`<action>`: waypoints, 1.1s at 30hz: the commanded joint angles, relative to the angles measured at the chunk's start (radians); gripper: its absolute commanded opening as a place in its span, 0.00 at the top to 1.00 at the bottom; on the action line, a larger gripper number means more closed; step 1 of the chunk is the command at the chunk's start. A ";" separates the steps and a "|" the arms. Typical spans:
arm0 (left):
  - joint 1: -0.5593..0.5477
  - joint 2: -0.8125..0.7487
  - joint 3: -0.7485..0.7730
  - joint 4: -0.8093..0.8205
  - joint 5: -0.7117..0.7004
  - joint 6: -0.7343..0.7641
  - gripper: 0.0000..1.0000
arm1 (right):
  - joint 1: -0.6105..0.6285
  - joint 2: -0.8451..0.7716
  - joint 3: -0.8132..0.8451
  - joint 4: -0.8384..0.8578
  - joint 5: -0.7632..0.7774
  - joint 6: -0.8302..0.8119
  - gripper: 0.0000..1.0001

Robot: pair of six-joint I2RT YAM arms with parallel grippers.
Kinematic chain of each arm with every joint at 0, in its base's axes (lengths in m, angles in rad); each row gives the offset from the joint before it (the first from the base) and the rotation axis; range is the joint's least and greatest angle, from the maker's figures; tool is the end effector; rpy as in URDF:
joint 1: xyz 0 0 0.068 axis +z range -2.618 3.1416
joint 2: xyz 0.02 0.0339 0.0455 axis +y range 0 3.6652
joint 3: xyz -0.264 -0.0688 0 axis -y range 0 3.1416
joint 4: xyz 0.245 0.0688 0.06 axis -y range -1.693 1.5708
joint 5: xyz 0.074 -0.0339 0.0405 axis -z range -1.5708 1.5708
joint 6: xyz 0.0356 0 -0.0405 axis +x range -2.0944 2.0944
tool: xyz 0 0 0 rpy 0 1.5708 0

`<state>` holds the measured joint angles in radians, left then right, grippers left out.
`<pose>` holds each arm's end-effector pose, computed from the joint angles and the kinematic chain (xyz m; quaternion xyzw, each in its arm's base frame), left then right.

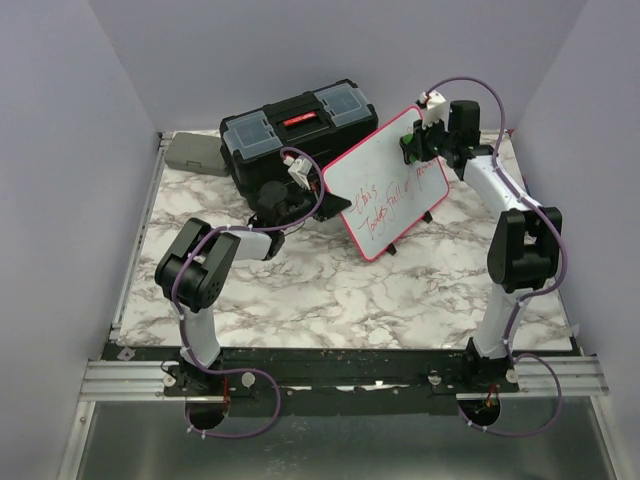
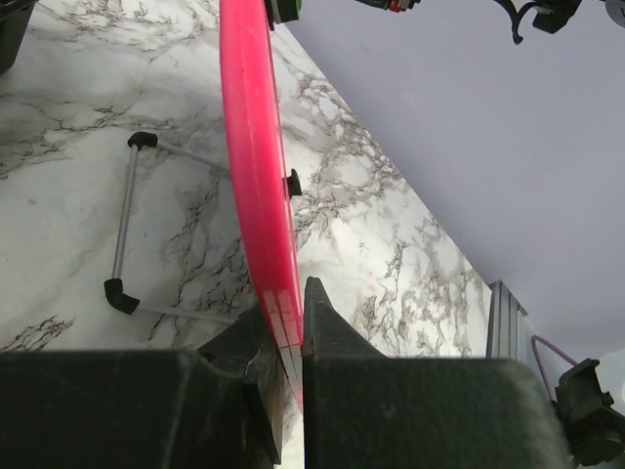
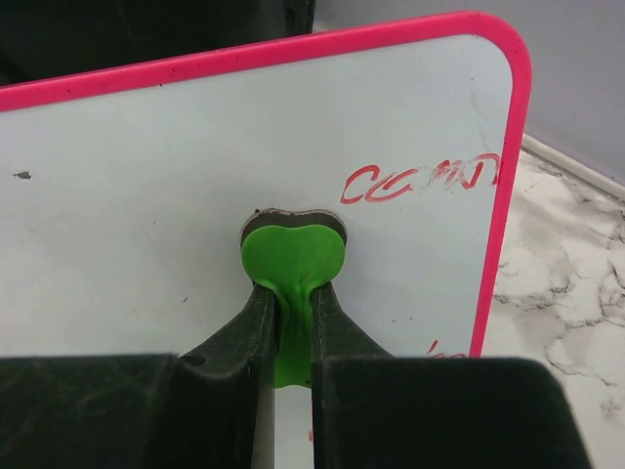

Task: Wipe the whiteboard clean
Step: Erase the whiteboard at the whiteboard stand.

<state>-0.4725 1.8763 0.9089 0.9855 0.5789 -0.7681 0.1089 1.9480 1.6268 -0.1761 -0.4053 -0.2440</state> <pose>0.3398 -0.1956 0.1995 0.1025 0.6942 -0.5602 0.4402 0.4582 0.0642 0.2876 -0.2491 0.8107 0.1388 0.5114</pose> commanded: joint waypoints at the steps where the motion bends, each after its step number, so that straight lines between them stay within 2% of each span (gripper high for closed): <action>1: -0.040 0.018 -0.013 0.011 0.185 0.046 1.00 | 0.019 0.028 0.046 -0.060 -0.035 0.059 0.99; 8: -0.040 0.014 -0.019 0.011 0.187 0.048 1.00 | 0.018 0.095 0.193 0.015 0.142 0.171 1.00; 12: -0.040 0.007 -0.024 0.010 0.188 0.053 1.00 | 0.017 0.124 0.207 -0.001 0.224 0.154 0.99; 17: -0.038 0.011 -0.024 0.013 0.190 0.053 1.00 | 0.012 0.089 0.104 -0.021 0.152 0.090 0.99; 25: -0.038 0.014 -0.018 0.017 0.188 0.051 1.00 | 0.013 0.000 -0.042 -0.080 -0.174 -0.044 0.99; 28: -0.038 0.017 -0.015 0.019 0.188 0.046 1.00 | 0.014 -0.003 -0.041 -0.066 -0.187 -0.027 0.99; 33: -0.038 0.012 -0.015 0.012 0.188 0.047 1.00 | 0.014 0.042 0.078 -0.036 -0.100 0.063 0.99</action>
<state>-0.4725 1.8763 0.9070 0.9886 0.5797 -0.7673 0.1005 1.9446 1.6253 -0.1787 -0.4732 -0.2390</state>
